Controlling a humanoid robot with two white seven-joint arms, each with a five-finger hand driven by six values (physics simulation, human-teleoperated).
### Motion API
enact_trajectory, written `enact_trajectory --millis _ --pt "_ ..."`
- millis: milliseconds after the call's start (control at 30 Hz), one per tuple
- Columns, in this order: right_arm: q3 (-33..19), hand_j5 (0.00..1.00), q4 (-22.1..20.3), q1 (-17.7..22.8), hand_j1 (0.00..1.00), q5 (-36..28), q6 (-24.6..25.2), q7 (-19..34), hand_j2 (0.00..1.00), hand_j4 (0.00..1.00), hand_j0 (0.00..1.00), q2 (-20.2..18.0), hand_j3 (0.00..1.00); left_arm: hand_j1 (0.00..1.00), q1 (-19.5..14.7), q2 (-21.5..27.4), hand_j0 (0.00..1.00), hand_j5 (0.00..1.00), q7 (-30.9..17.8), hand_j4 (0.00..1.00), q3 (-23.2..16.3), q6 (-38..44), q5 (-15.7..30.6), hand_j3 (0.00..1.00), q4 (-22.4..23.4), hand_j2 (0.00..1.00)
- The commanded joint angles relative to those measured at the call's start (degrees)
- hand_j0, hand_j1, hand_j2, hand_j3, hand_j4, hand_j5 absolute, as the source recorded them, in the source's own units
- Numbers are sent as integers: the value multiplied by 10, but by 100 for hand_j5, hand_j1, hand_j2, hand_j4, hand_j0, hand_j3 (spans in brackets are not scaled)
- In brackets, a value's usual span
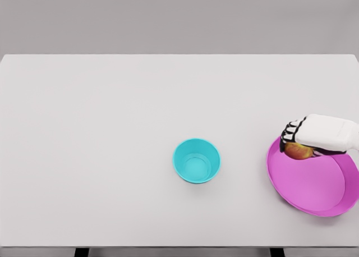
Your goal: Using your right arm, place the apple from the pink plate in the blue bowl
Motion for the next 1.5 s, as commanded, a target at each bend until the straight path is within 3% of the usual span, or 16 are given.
enact_trajectory --millis 0,233,500,800,1233,1467 --pt "-1 46 -6 0 46 -6 1 -1 46 46 46 10 46 100 0 0 100 100 0 100 0 0 0 100 0 100" --pt "-2 46 -6 -7 46 -7 1 -3 46 46 46 71 46 100 0 0 100 100 0 100 0 0 0 100 0 100" --pt "8 46 -6 -16 46 -7 1 -1 46 46 46 108 46 100 0 0 100 100 0 100 0 0 0 100 0 100" --pt "106 46 -6 -83 46 -7 1 1 46 46 46 168 46 100 0 0 100 100 0 100 0 0 0 100 0 100" --pt "124 47 -6 -113 47 -7 1 0 47 47 47 183 47 100 0 0 100 100 0 100 0 0 0 100 0 100" --pt "155 47 -6 -134 47 -7 1 1 47 47 47 211 47 100 0 0 100 100 0 100 0 0 0 100 0 100"
